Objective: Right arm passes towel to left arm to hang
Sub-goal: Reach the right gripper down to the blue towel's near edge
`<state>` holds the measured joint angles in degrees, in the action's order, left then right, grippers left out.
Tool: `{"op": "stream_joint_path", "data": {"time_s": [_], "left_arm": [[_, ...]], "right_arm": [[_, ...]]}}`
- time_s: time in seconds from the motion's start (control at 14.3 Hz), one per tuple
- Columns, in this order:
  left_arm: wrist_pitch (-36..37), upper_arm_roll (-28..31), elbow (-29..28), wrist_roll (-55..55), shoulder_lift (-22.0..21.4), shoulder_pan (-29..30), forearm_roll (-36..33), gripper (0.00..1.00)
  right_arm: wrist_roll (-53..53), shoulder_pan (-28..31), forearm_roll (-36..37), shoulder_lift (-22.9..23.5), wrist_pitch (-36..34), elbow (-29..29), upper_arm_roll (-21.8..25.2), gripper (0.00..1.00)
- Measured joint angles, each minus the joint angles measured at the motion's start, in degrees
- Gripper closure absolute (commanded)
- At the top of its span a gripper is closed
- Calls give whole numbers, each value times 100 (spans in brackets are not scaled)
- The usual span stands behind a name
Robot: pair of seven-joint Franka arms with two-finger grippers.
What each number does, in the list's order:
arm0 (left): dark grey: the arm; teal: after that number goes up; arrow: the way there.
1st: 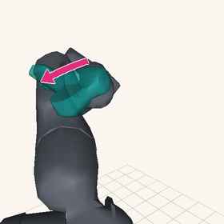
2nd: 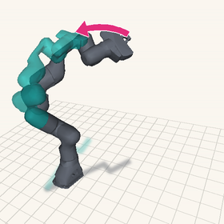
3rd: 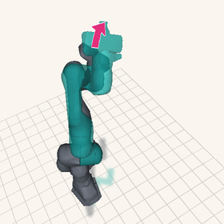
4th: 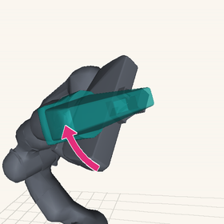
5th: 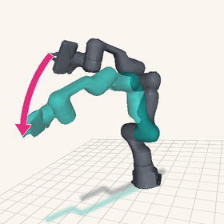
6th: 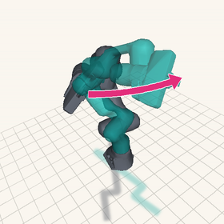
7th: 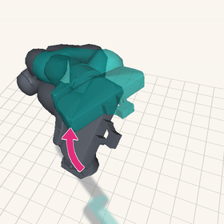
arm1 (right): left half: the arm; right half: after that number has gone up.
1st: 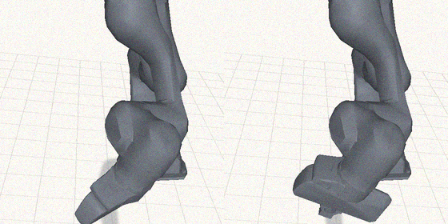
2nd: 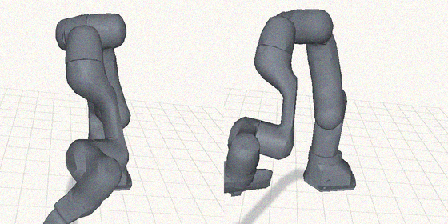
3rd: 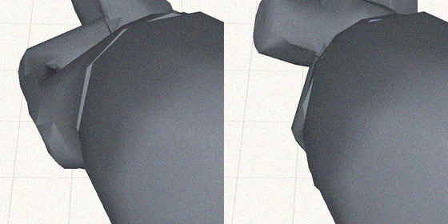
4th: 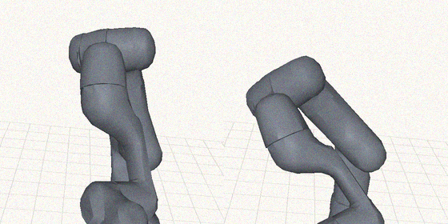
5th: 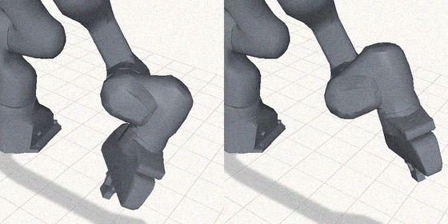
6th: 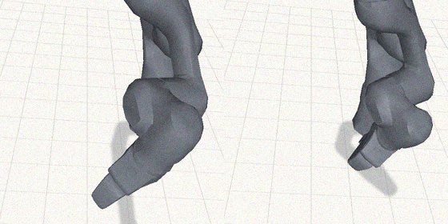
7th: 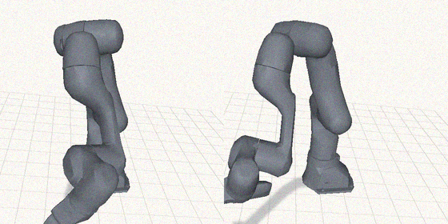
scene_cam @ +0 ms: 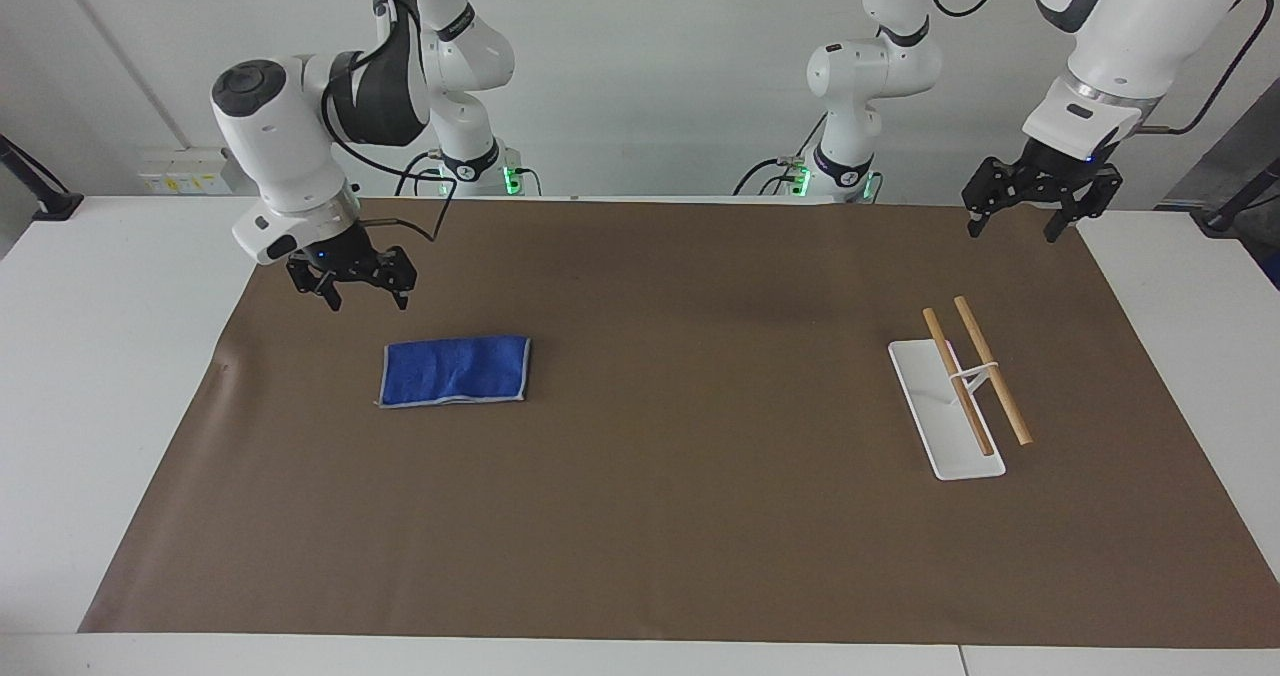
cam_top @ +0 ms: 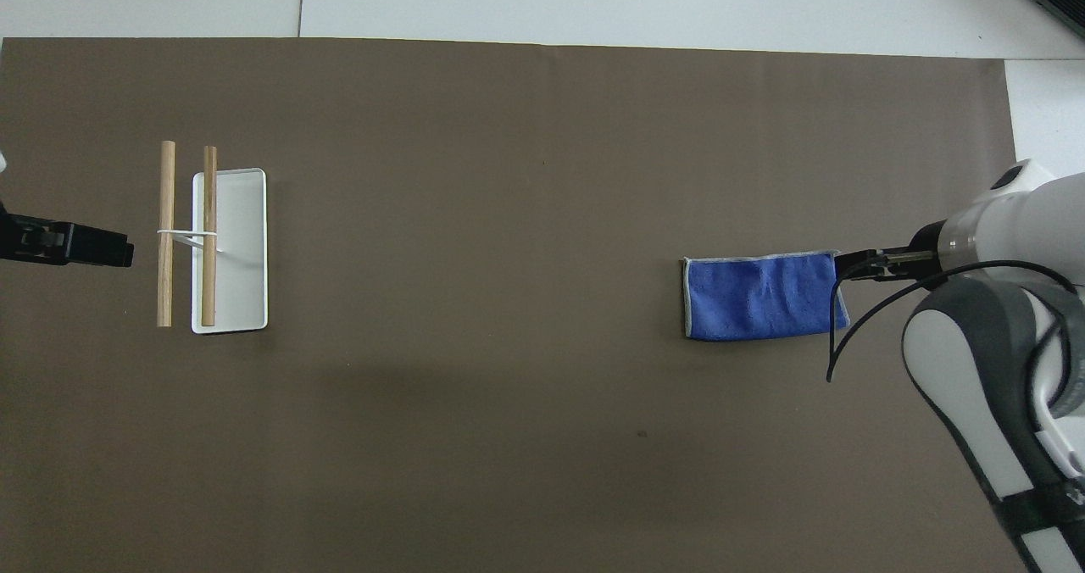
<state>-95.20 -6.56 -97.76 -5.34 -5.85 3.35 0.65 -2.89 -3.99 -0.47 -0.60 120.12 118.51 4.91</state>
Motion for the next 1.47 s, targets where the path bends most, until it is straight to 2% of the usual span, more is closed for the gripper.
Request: {"op": "stream_joint_path", "data": {"time_s": [0.21, 0.42, 0.98, 1.19, 1.26, 1.33, 1.47], "left_arm": [[0, 0, 0, 0, 0, 0, 0, 0], [0, 0, 0, 0, 0, 0, 0, 0], [0, 0, 0, 0, 0, 0, 0, 0], [0, 0, 0, 0, 0, 0, 0, 0], [0, 0, 0, 0, 0, 0, 0, 0], [0, 0, 0, 0, 0, 0, 0, 0], [0, 0, 0, 0, 0, 0, 0, 0]], "right_arm": [[0, -139, -1, 410, 1077, 540, -5, 0], [0, -142, -1, 589, 1921, 1121, -3, 0], [-109, -350, -1, 825, 2674, 1498, -11, 0], [-109, -351, -1, 889, 2753, 1580, -10, 0], [-109, -351, -1, 891, 2753, 1591, -10, 15], [-109, -351, -1, 891, 2753, 1595, -10, 39], [-109, -351, -1, 880, 2761, 1591, -10, 75]]}}
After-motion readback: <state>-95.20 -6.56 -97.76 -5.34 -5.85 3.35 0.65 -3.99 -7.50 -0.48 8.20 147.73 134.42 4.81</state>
